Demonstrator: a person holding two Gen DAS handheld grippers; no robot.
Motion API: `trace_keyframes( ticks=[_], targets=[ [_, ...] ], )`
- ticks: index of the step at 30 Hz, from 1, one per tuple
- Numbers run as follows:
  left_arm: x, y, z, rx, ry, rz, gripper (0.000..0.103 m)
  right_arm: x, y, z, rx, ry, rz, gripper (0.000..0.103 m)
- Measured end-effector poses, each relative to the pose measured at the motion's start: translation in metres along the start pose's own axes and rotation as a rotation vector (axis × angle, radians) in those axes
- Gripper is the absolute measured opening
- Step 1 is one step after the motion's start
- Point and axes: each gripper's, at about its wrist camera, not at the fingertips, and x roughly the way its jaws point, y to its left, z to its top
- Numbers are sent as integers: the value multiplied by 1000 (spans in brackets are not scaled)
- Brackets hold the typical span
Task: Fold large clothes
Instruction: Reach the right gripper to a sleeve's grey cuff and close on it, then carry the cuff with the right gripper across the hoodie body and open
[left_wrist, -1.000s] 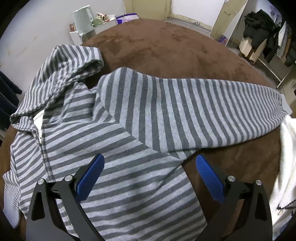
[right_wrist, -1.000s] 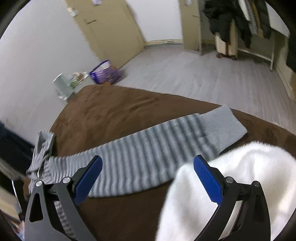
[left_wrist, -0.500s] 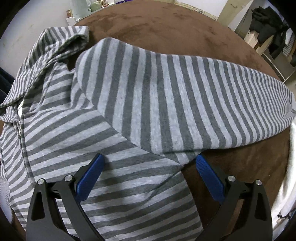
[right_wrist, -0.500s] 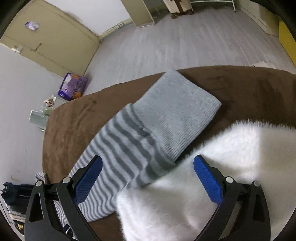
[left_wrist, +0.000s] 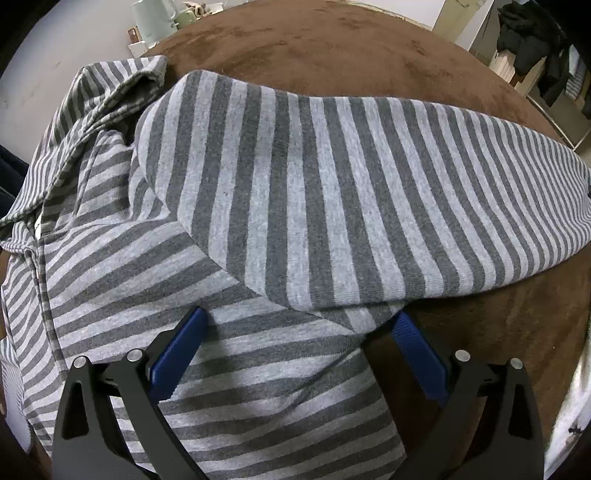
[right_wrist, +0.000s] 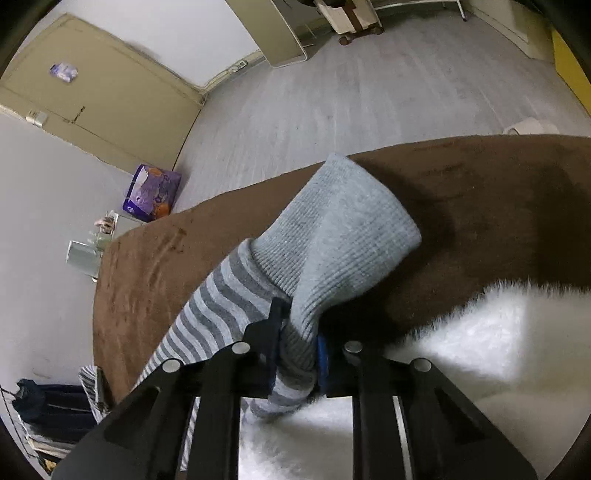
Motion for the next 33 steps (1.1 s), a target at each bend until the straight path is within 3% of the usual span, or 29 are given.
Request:
trace_keyframes(
  ticks=[8, 13, 17, 27, 33],
  targets=[
    [-1, -4, 0, -5, -2, 6, 97, -3, 23, -6, -90, -35, -9, 13],
    [-18, -8, 7, -19, -29, -16, 97, -31, 58, -13, -247, -111, -51, 13],
    [-39, -9, 12, -4, -60, -31, 97, -64, 104, -27, -383, -186, -28, 13],
    [-92, 49, -11, -66, -143, 38, 97, -152, 251, -100, -707, -284, 216, 12],
    [-122, 110, -55, -137, -175, 121, 97, -171, 321, -156, -828, -230, 372, 12]
  ],
)
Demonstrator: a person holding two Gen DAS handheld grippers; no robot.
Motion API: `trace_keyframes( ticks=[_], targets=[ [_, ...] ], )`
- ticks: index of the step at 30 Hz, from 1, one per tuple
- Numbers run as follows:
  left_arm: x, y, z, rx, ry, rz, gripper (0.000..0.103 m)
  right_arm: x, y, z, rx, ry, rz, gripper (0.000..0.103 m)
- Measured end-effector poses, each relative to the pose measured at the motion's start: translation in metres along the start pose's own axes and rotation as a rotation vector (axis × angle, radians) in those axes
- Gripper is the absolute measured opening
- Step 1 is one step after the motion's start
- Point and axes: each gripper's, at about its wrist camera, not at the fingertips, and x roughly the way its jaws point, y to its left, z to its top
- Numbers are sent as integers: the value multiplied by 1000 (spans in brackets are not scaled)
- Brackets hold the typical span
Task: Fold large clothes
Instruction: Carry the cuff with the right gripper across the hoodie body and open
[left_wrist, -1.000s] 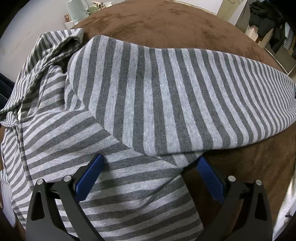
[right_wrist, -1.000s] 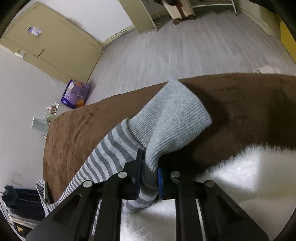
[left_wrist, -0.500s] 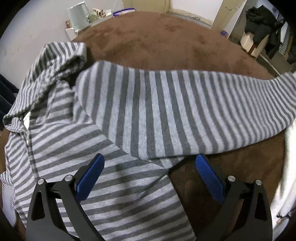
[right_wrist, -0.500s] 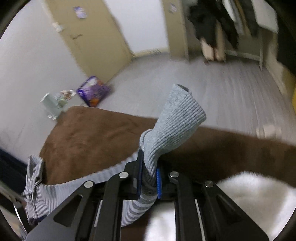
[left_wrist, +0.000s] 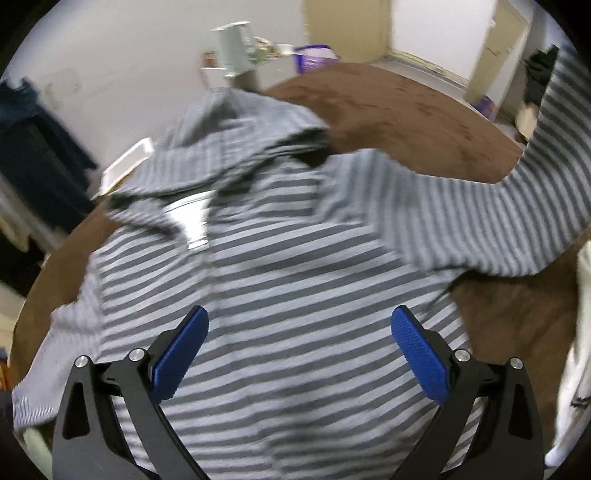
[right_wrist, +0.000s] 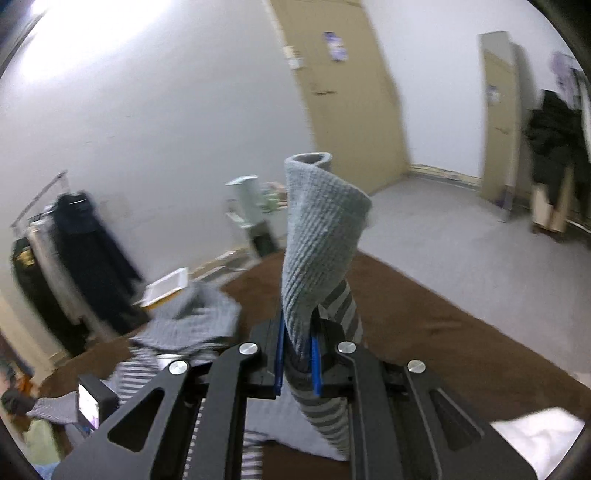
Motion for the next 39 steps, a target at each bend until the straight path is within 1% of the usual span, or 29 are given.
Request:
trace_keyframes(
  ticks=[3, 5, 9, 11, 14, 16, 18, 19, 21, 24, 29, 33, 38, 39],
  targets=[
    [-17, 43, -26, -62, -1, 41, 97, 12, 56, 6, -69, 11, 84, 12],
    [-30, 77, -48, -121, 0, 72, 97, 19, 101, 8, -114, 15, 147, 12],
    [-50, 137, -88, -232, 1, 128, 97, 37, 173, 6, -155, 25, 260, 12],
    [-60, 171, -108, -306, 5, 152, 97, 52, 211, -1, -180, 49, 305, 12],
    [-69, 217, -134, -405, 15, 186, 97, 85, 266, -28, -221, 114, 356, 12],
    [-69, 238, -148, -453, 26, 204, 97, 109, 301, -53, -252, 167, 358, 12],
    [-70, 262, -165, -502, 42, 222, 97, 134, 324, -81, -289, 230, 348, 12],
    [-69, 270, -171, -516, 48, 230, 97, 148, 336, -101, -313, 270, 343, 12],
    [-68, 281, -181, -533, 58, 245, 97, 178, 353, -143, -346, 369, 335, 12],
    [-67, 295, -195, -554, 70, 255, 97, 207, 372, -197, -400, 455, 327, 11],
    [-65, 308, -209, -575, 86, 265, 97, 231, 384, -251, -462, 529, 301, 12],
    [-61, 314, -215, -587, 100, 270, 97, 233, 395, -275, -469, 567, 301, 12],
    [-56, 312, -215, -575, 113, 267, 97, 239, 391, -283, -461, 588, 308, 14],
    [-55, 311, -214, -569, 114, 267, 97, 243, 390, -282, -458, 590, 314, 17]
  ],
)
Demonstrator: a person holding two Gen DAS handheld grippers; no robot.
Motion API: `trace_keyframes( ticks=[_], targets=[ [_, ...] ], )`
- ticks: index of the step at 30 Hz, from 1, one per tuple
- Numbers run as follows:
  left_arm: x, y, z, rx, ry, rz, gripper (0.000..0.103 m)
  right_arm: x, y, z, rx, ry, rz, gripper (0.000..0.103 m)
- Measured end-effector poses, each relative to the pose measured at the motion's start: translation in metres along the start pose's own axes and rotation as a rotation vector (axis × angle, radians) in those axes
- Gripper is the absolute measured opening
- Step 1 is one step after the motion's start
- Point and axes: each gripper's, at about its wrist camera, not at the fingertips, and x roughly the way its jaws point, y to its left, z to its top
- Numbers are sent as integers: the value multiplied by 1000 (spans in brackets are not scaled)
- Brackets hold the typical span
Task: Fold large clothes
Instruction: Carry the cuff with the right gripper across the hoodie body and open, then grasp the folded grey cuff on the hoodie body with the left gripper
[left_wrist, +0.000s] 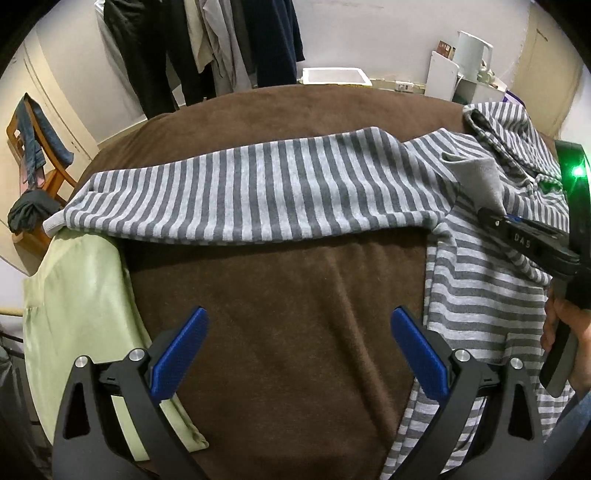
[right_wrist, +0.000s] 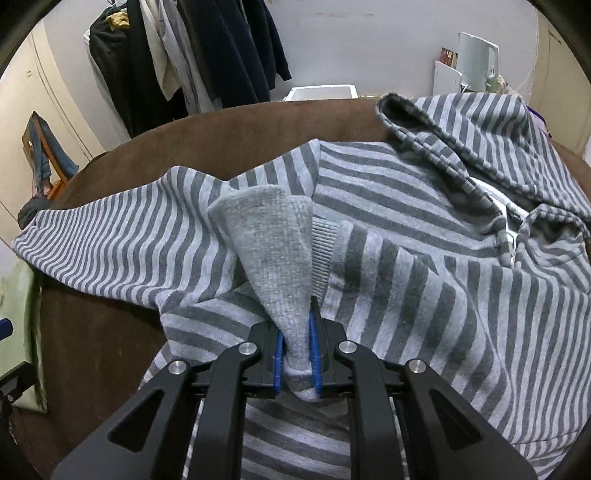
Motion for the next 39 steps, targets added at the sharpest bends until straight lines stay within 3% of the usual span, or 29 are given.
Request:
trace_keyframes(
  ticks=[2, 4, 5, 9, 16, 19, 22, 26, 31, 36, 39],
  targets=[
    [1, -3, 2, 8, 1, 2, 97, -1, -2, 1, 2, 12, 35, 29],
    [1, -4, 5, 7, 0, -3, 97, -10, 0, 1, -10, 14, 74, 63],
    [1, -5, 7, 5, -1, -8, 97, -21, 2, 0, -25, -7, 82, 64],
    [3, -17, 21, 15, -12, -45, 97, -69, -11, -6, -30, -60, 82, 64],
    [21, -87, 66, 104, -16, -263, 97, -130, -88, -23, 18, -84, -52, 66],
    [44, -128, 85, 160, 26, -291, 97, -143, -134, -36, 87, -75, -104, 66],
    [72, -147, 93, 119, 96, -310, 97, -149, -175, -51, 160, -71, -118, 66],
    [92, -151, 89, 47, 128, -290, 96, -147, -213, -62, 225, -65, -129, 66],
    [100, -142, 80, -1, 133, -274, 70, -133, -253, -63, 293, -71, -134, 66],
    [91, -141, 76, 45, 108, -241, 40, -102, -273, -54, 282, -42, -248, 64],
    [87, -140, 73, 62, 100, -245, 32, -85, -284, -53, 289, -17, -268, 41]
  ],
)
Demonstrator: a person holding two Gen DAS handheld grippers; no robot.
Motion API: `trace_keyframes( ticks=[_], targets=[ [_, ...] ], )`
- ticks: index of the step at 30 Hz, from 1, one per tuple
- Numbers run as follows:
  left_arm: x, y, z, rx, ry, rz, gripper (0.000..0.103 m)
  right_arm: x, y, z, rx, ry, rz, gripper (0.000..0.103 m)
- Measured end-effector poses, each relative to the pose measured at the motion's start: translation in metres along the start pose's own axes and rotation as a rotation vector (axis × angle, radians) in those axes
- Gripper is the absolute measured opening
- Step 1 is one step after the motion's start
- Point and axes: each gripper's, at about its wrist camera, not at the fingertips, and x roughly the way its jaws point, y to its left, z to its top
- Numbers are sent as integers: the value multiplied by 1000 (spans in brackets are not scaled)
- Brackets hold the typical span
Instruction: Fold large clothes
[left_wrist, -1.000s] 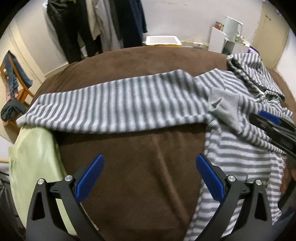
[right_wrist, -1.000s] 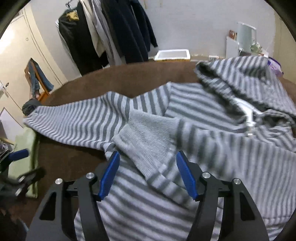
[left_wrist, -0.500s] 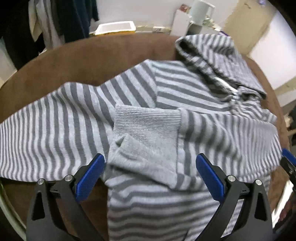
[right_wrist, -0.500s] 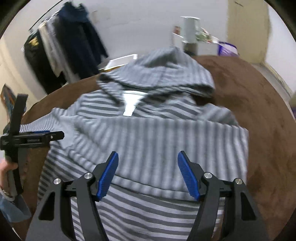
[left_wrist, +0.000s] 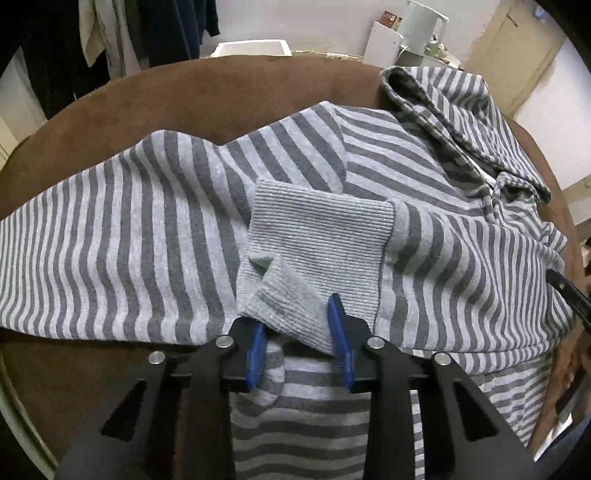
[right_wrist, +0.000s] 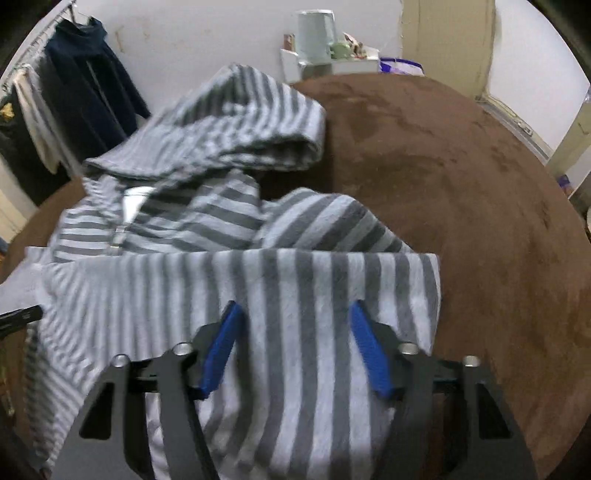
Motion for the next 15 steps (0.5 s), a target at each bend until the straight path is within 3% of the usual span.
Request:
trace_keyframes(
  ticks=[2, 3, 4, 13, 15],
  targets=[
    [-4, 4, -3, -1, -14, -5, 26, 4, 2, -2, -3, -16, 7, 30],
    [-6, 4, -3, -9, -23, -11, 20, 0, 5, -3, -5, -37, 9, 14],
    [-7, 4, -2, -16, -33, -23, 16, -3, 5, -3, 0, -52, 10, 10],
    [-28, -5, 11, 35, -119, 22, 13, -32, 0, 2, 47, -201, -2, 4],
    [-28, -6, 12, 52, -116, 44, 13, -31, 1, 4, 38, -188, -7, 4]
  ],
)
